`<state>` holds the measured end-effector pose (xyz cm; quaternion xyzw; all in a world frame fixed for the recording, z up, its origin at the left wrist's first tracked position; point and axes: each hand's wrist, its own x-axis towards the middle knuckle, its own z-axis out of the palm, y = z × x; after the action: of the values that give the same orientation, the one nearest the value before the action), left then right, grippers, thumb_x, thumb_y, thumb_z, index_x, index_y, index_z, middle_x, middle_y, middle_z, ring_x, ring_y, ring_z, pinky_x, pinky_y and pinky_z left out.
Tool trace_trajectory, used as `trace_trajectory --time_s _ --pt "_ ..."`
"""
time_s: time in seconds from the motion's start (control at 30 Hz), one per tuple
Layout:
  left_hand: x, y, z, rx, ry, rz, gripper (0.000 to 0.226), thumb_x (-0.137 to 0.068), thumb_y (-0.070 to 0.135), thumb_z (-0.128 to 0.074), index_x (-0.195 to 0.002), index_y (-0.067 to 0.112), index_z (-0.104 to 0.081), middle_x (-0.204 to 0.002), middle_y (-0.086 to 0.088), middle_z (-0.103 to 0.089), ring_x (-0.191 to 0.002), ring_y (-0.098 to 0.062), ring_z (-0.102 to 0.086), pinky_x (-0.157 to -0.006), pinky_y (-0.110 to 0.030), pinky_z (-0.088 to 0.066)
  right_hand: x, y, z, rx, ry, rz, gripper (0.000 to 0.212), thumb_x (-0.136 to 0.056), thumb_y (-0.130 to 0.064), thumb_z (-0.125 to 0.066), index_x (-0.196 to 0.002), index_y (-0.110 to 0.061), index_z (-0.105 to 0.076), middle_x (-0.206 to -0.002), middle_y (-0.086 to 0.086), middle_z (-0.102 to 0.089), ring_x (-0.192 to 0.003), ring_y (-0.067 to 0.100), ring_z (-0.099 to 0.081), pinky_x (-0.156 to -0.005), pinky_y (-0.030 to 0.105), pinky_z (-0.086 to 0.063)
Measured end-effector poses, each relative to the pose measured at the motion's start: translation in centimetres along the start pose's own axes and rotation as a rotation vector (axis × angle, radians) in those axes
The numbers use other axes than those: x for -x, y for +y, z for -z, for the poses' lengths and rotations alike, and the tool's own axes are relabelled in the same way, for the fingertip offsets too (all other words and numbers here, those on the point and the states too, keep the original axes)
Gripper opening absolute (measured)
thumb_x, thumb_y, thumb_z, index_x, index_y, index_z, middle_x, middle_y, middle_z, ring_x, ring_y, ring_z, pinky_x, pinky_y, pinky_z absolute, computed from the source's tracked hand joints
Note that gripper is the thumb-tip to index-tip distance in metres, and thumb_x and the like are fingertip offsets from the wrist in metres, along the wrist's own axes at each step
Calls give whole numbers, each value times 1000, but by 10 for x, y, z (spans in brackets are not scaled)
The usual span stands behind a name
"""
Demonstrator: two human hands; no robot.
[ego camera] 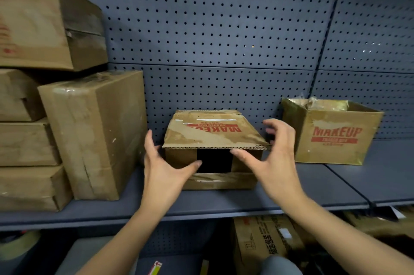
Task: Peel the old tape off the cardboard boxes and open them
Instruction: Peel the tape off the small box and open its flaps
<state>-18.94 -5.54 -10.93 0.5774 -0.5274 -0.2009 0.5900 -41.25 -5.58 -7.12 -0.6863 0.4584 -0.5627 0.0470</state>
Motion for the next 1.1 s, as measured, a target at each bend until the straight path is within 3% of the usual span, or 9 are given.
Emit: trace_trajectory --time_s 0.27,0.43,0.57,0.63,0.73,0.83,0.9,1.03,1.1 --pt "6 15 -14 -204 -27 41 121 -66 51 -84 -150 40 3 -149 -11 -28 -130 -42 -42 -92 -54 -43 15 17 -22 -303 2 -397 119 -67 -22 -90 -152 -32 -8 -130 -7 -29 -124 8 -34 -105 33 -35" --pt "7 13 -7 -154 -159 38 131 -64 57 -85 -149 47 15 -159 -3 -20 -143 -31 -26 -107 -52 -33 11 26 -30 -176 -34 -429 95 -70 -52 -72 -145 -41 -14 -135 -7 -31 -135 22 -35 -110 52 -37" --pt "3 13 2 -176 -214 28 133 -71 44 -81 -148 46 27 -165 6 -10 -150 -21 -10 -115 -46 -24 10 23 -23 -119 -176 -380 108 -62 -64 -73 -150 -39 -14 -149 -8 -27 -142 17 -22 -116 39 -26" --pt "1 10 6 -169 -273 17 129 -75 37 -76 -145 47 31 -164 10 -13 -150 -17 -12 -116 -41 -26 10 23 -18 -101 -227 -349 87 -69 -59 -72 -141 -50 -23 -160 -13 -19 -146 10 -13 -116 32 -18" --pt "2 3 17 -146 -386 -22 116 -81 24 -69 -150 47 21 -144 29 -38 -126 1 -45 -103 -18 -38 12 22 -6 -193 -252 -380 61 -77 -42 -65 -129 -59 -39 -160 -27 -13 -147 1 -15 -121 37 -20" --pt "-1 -6 34 -85 -497 -50 99 -92 1 -57 -154 46 6 -111 57 -47 -88 13 -50 -79 -10 -39 16 28 12 -307 -309 -368 73 -93 -6 -55 -139 -56 -30 -142 -29 -45 -115 -14 -50 -104 24 -38" --pt "-4 -4 44 -29 -578 -82 90 -93 2 -48 -152 53 -2 -126 56 -40 -105 -1 -49 -90 -20 -37 16 37 22 -320 -351 -392 75 -94 2 -48 -148 -48 -31 -132 -28 -55 -95 -5 -59 -86 24 -45" --pt "-10 -3 57 116 -603 -149 81 -78 7 -38 -153 35 -26 -154 22 -37 -144 -2 -31 -121 -26 -18 7 49 32 -383 -341 -436 76 -87 10 -44 -140 -44 -49 -132 -19 -62 -117 7 -59 -96 38 -49" --pt "-14 -3 60 175 -585 -153 74 -77 7 -36 -149 25 -37 -152 16 -43 -144 -5 -32 -123 -32 -17 3 47 37 -421 -365 -474 79 -86 17 -37 -134 -42 -56 -120 -9 -70 -89 13 -64 -69 32 -49"
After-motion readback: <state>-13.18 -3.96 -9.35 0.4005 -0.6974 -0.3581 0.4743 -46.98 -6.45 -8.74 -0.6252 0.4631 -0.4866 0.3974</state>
